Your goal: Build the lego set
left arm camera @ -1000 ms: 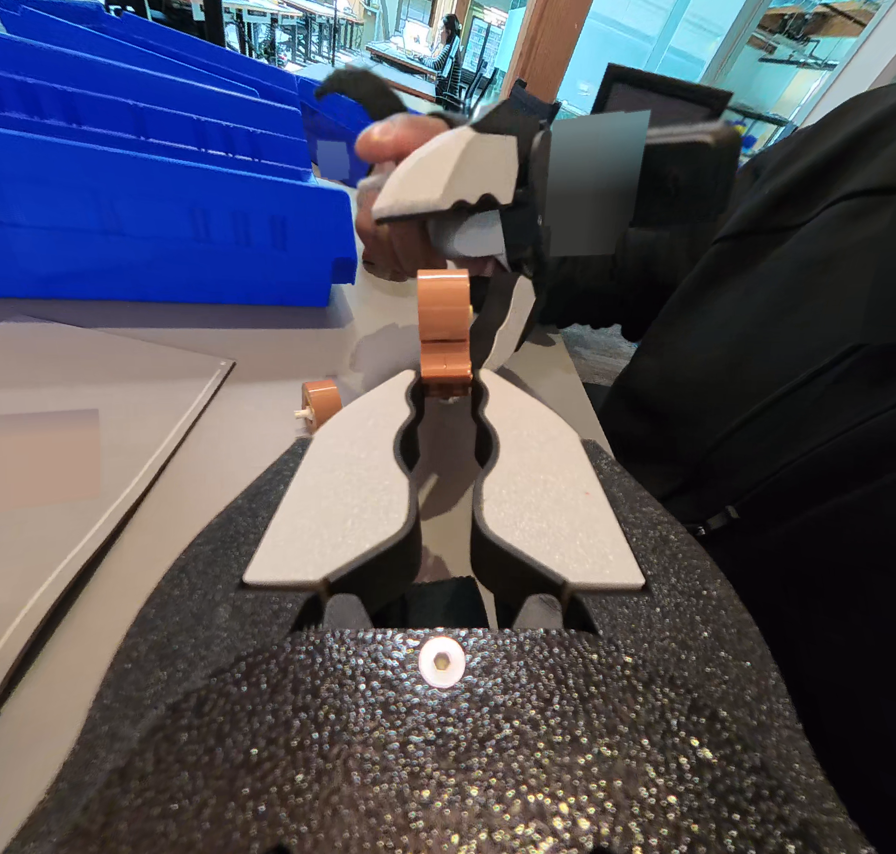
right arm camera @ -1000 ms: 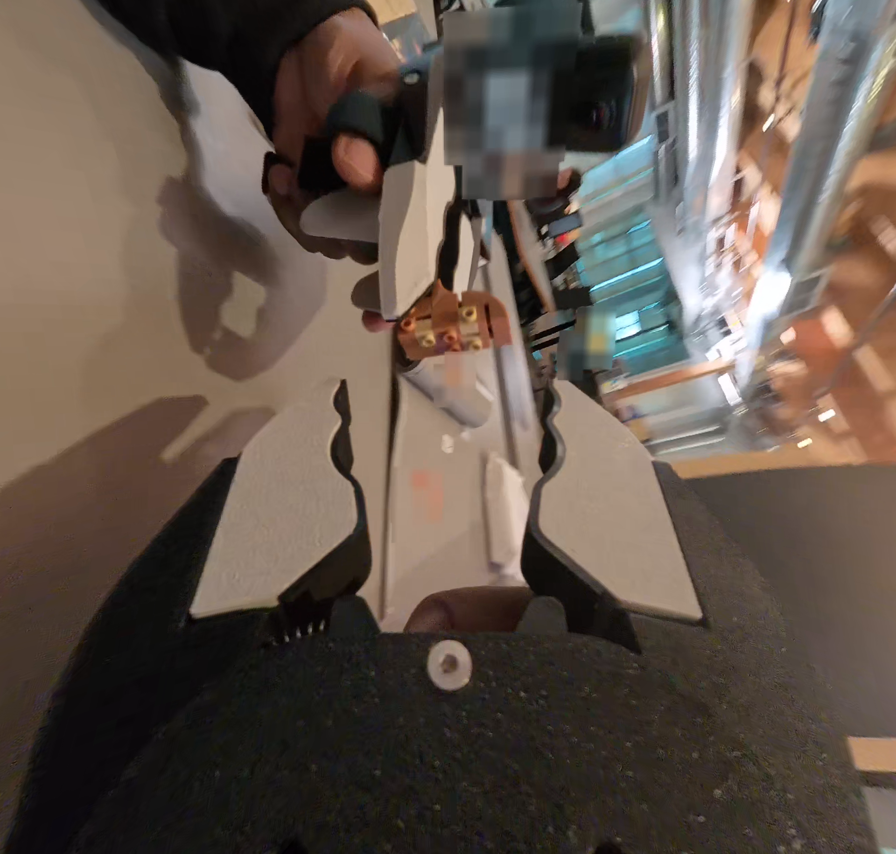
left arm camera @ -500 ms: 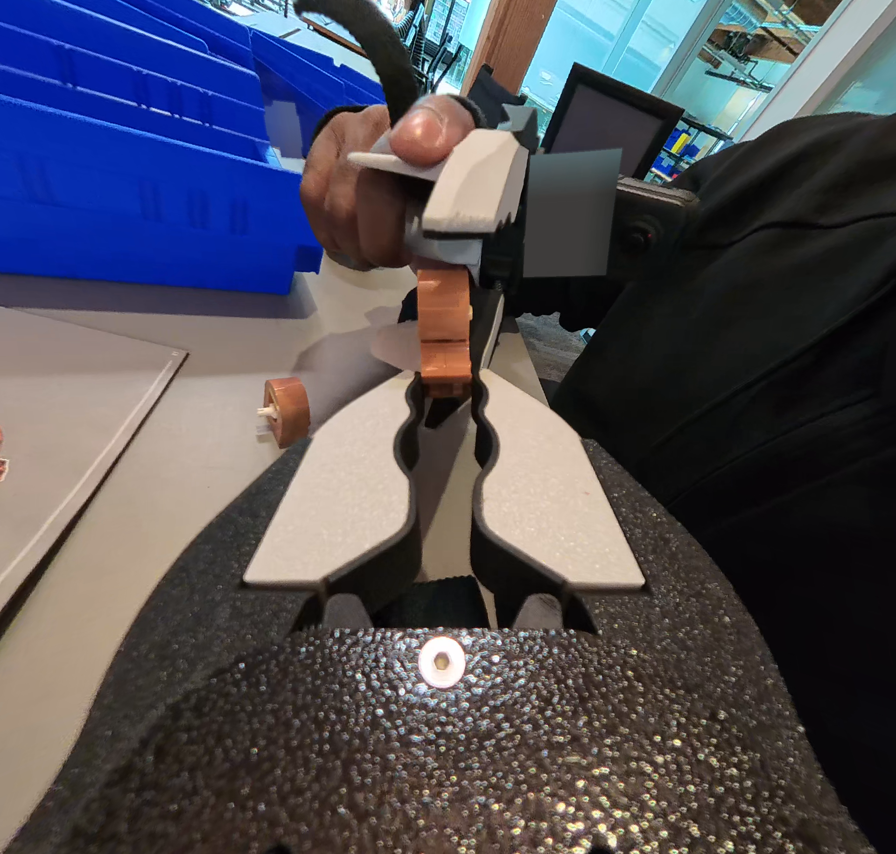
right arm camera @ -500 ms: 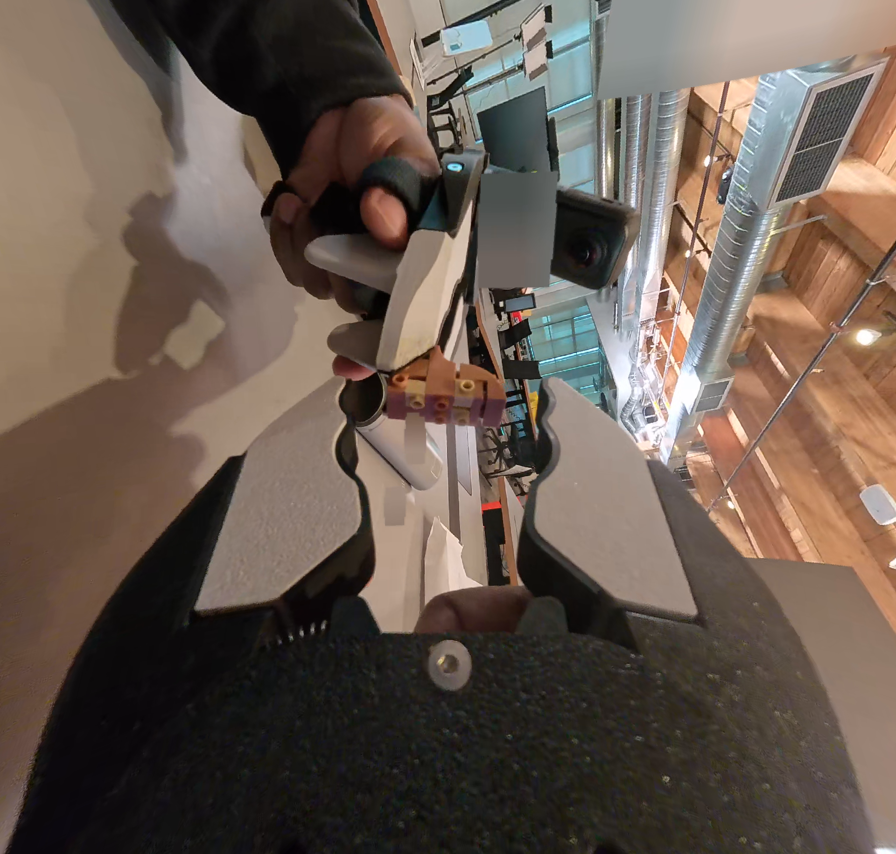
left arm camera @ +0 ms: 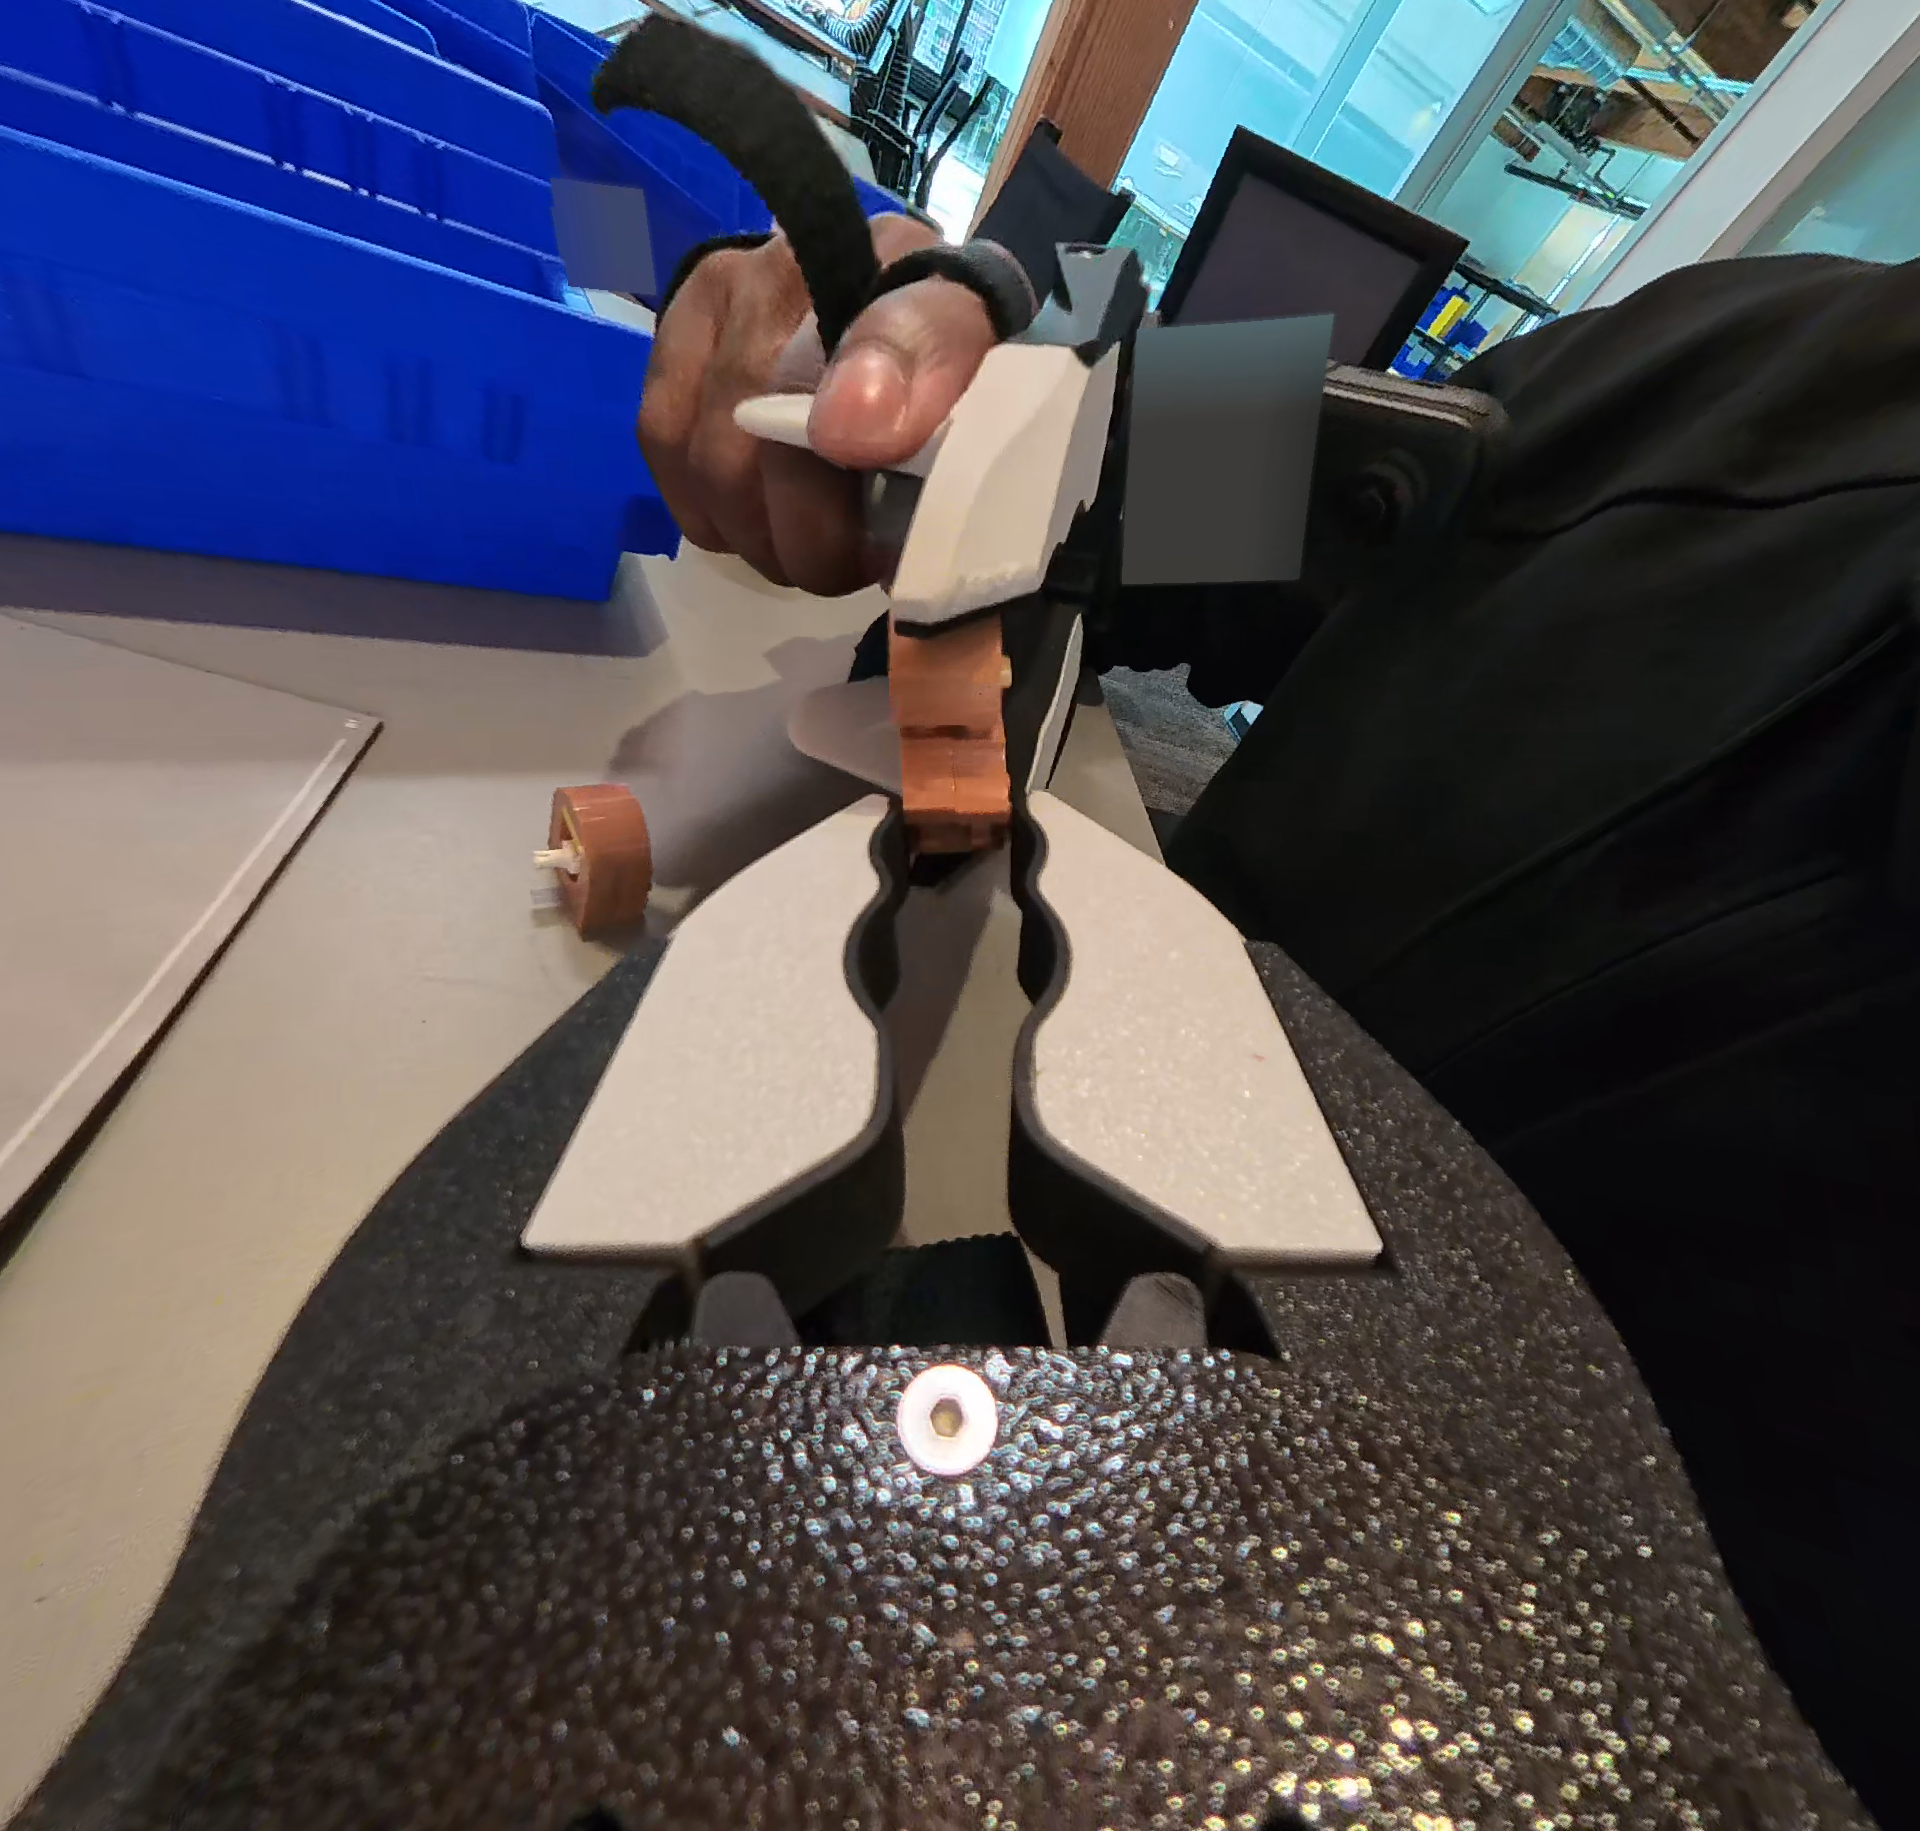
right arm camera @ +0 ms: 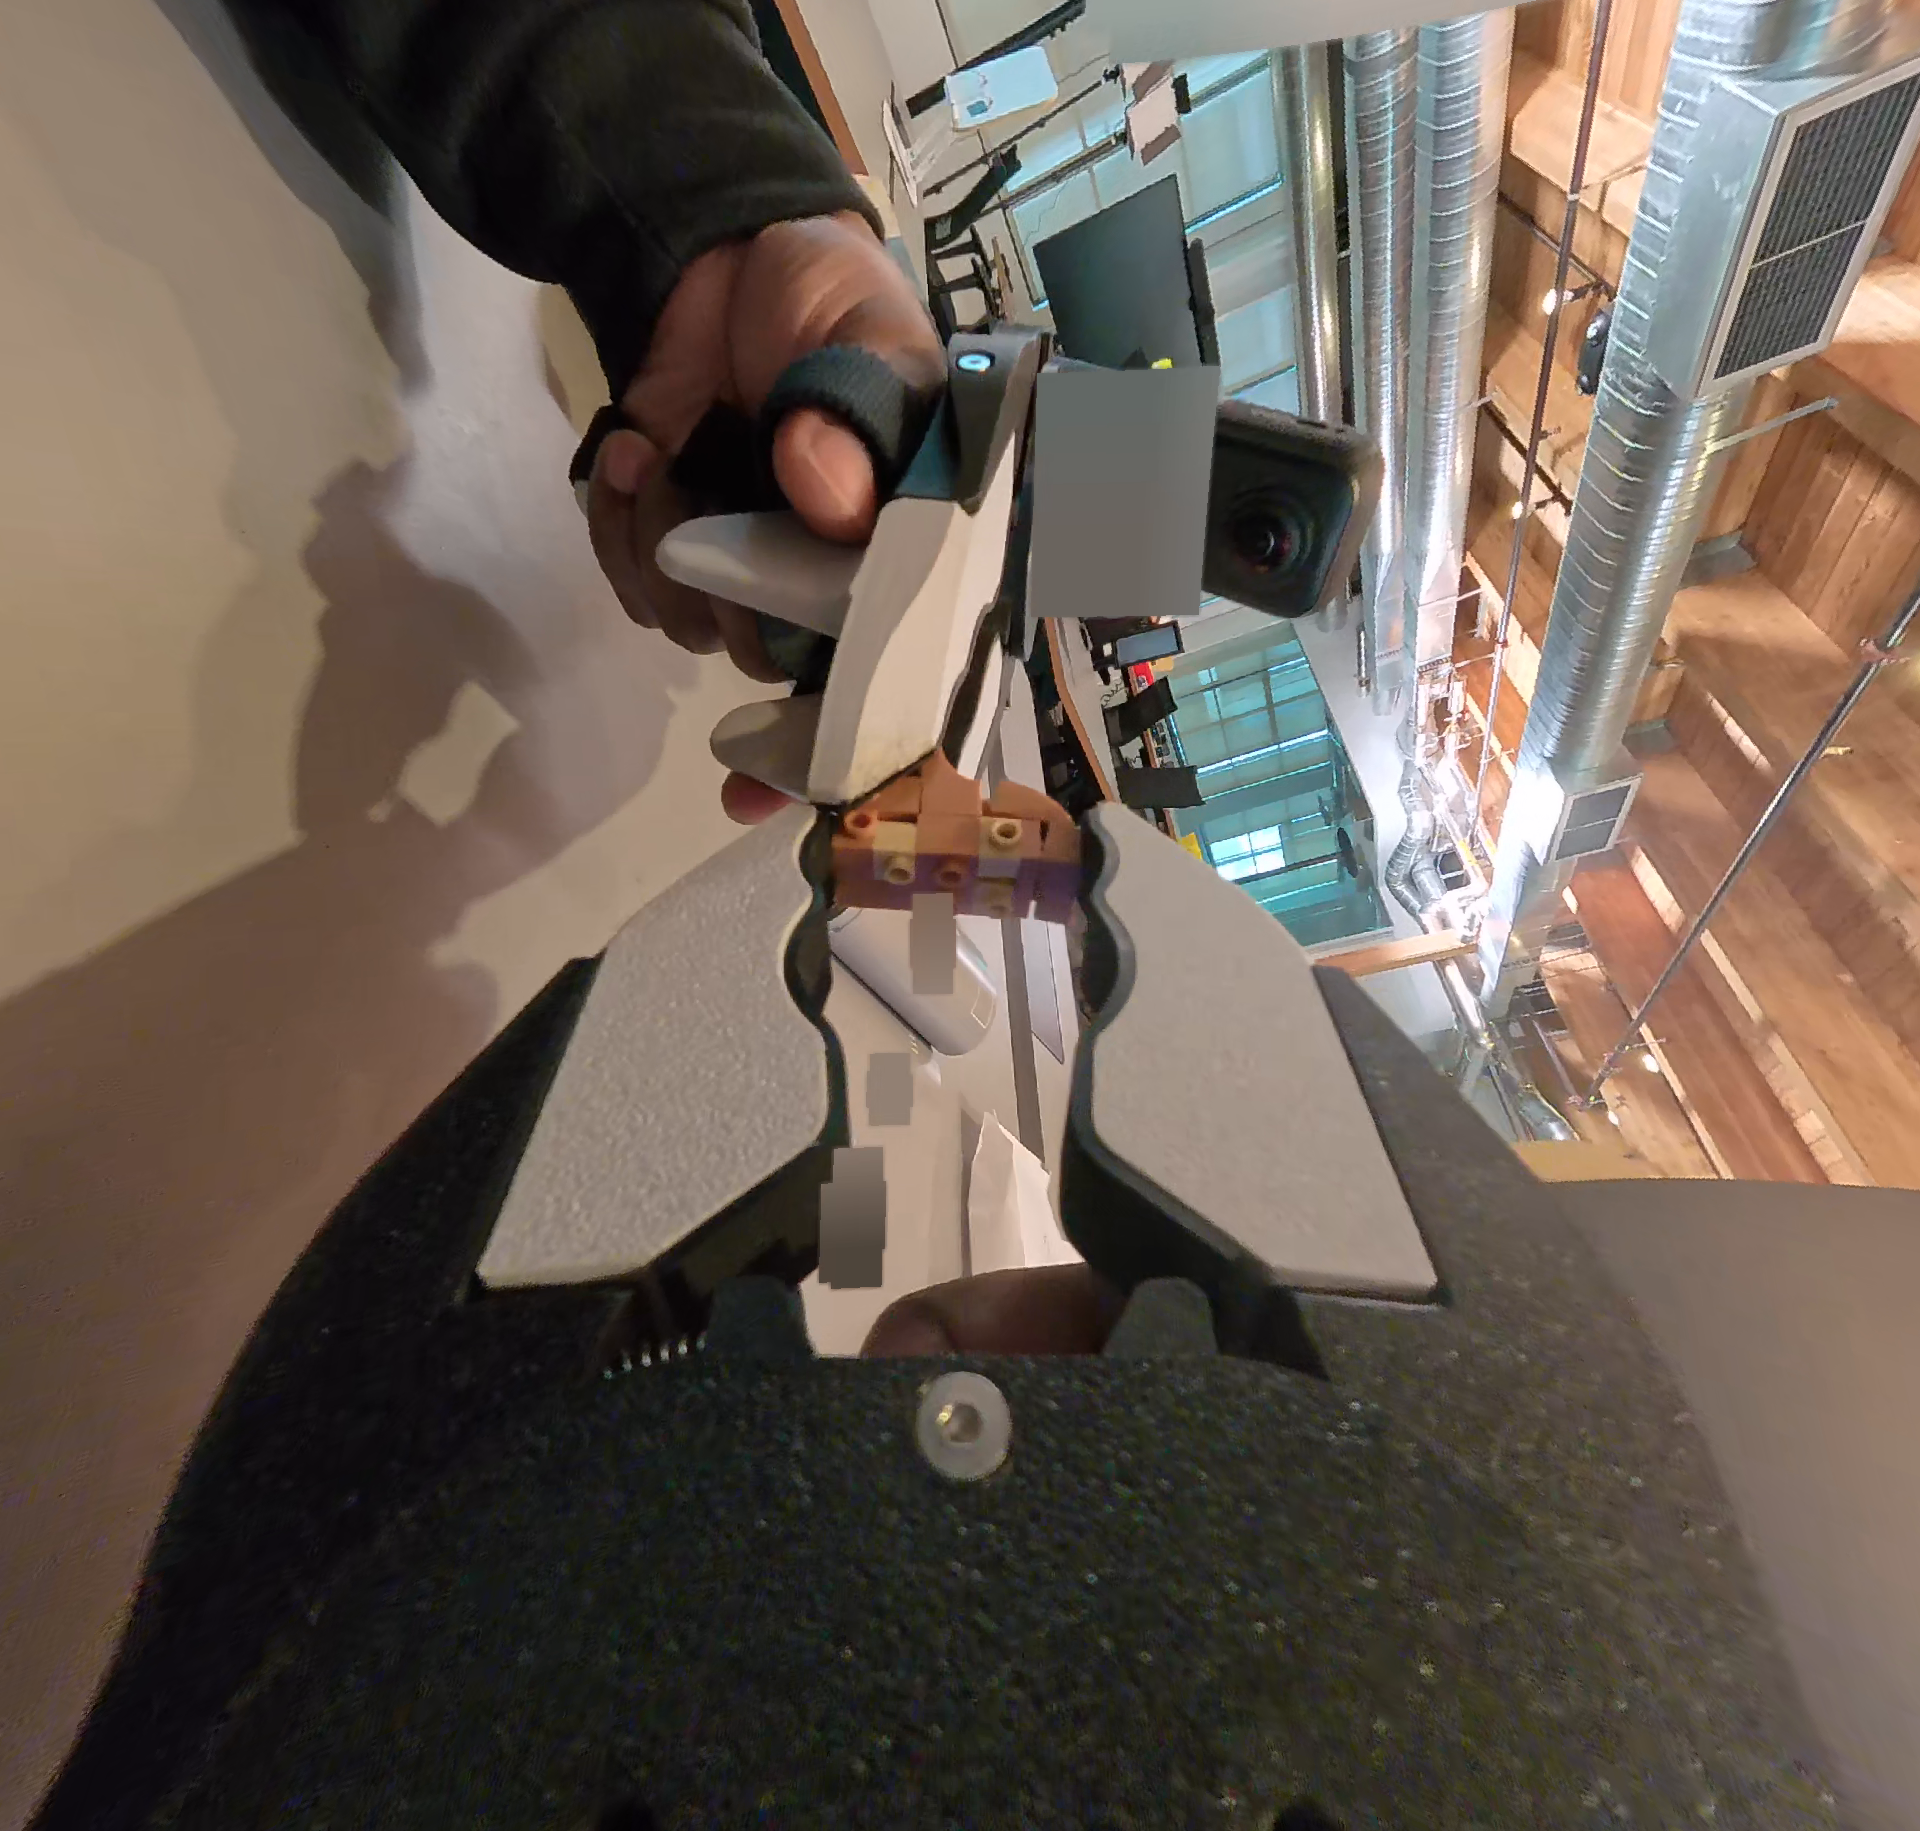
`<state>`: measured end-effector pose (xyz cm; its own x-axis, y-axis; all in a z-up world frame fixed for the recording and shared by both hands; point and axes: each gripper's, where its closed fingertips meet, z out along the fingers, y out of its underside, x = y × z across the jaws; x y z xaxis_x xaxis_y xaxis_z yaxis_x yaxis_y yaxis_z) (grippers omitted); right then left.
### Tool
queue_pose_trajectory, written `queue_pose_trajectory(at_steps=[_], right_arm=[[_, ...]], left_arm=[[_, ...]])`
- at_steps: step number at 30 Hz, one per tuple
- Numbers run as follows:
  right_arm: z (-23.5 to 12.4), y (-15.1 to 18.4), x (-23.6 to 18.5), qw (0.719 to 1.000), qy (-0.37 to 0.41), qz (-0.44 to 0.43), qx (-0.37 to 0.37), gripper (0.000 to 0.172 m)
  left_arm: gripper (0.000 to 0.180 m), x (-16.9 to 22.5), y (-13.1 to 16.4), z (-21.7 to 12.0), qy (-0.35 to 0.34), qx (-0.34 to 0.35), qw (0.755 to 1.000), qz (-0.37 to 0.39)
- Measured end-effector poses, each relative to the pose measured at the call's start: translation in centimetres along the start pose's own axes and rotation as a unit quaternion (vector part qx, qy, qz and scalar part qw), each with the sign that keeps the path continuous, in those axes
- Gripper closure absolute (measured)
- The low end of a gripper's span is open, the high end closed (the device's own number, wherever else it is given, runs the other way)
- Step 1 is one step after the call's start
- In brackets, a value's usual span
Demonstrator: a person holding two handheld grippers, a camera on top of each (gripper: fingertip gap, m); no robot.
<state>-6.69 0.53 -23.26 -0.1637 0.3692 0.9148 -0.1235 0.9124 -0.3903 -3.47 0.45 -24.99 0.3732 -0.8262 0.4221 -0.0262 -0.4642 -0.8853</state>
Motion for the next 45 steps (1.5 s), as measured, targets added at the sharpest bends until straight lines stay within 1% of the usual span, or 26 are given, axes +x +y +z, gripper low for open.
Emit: queue_pose_trajectory(at_steps=[6, 14, 21, 25, 29, 39, 45], right_arm=[[0.0, 0.2, -0.2, 1.000, -0.009, 0.007, -0.002, 0.127], [-0.2, 0.2, -0.4, 1.000, -0.014, -0.016, -0.007, 0.127], [-0.5, 0.5, -0.6, 0.999, -0.023, -0.034, -0.016, 0.114], [-0.5, 0.7, -1.3, 0.997, -0.050, -0.046, -0.021, 0.110], [-0.7, 0.8, -2.7, 0.991, -0.113, -0.060, -0.030, 0.109], [-1.3, 0.9, -4.6, 0.968, -0.226, -0.103, -0.045, 0.124], [-1.0, 1.0, -4.2, 0.965, -0.222, -0.125, -0.053, 0.131]], left_arm=[[0.163, -0.2, 0.2, 0.1, -0.007, -0.007, 1.000, 0.004], [0.163, -0.5, 0.4, 0.0, -0.034, -0.026, 0.999, 0.031], [0.163, -0.9, 0.5, -0.4, -0.060, -0.039, 0.996, 0.050], [0.163, -0.8, 1.3, -0.3, -0.066, -0.071, 0.993, 0.069], [0.162, -0.6, 2.1, -0.1, -0.064, -0.098, 0.990, 0.076], [0.163, -0.5, 3.9, 0.1, -0.061, -0.150, 0.984, 0.076], [0.163, -0.4, 3.8, 0.1, -0.047, -0.133, 0.988, 0.055]])
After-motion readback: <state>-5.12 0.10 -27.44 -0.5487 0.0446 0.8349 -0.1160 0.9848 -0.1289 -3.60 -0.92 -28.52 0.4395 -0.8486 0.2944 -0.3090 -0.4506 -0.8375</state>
